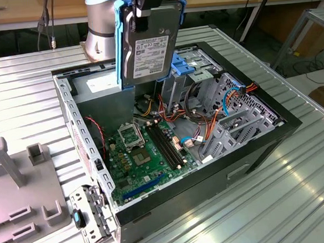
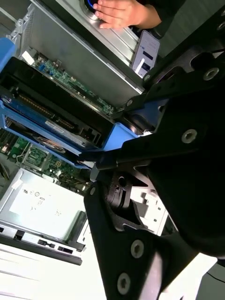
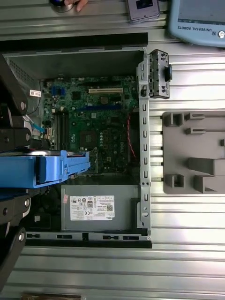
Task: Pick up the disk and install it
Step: 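Pick up the disk, then insert the disk into the insertion slot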
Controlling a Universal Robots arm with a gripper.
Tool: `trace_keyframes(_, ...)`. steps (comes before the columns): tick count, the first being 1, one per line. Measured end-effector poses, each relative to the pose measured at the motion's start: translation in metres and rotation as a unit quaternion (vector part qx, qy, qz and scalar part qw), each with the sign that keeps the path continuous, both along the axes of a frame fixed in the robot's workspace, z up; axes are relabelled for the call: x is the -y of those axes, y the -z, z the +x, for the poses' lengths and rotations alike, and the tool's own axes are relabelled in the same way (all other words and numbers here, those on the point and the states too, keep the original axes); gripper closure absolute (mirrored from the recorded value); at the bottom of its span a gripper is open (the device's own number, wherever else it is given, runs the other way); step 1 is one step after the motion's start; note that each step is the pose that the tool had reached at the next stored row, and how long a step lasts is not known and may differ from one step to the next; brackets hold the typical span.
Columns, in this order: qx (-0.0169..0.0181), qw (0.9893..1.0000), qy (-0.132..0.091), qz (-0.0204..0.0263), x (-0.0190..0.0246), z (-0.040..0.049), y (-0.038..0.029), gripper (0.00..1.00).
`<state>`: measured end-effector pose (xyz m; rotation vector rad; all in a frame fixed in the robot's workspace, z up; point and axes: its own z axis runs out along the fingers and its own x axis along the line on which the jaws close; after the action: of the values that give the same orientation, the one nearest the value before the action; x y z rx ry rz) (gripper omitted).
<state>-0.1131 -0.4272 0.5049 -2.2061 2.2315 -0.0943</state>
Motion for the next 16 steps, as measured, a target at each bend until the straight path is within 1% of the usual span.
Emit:
trace_keyframes(2,0.0000,1.0000,0.000,0.0001,0.0008,0.0036,0.0007,0.63)
trace_keyframes(16,0.0000,1.0000,0.000,0.0000,0.0018,0.0051,0.0008,0.63)
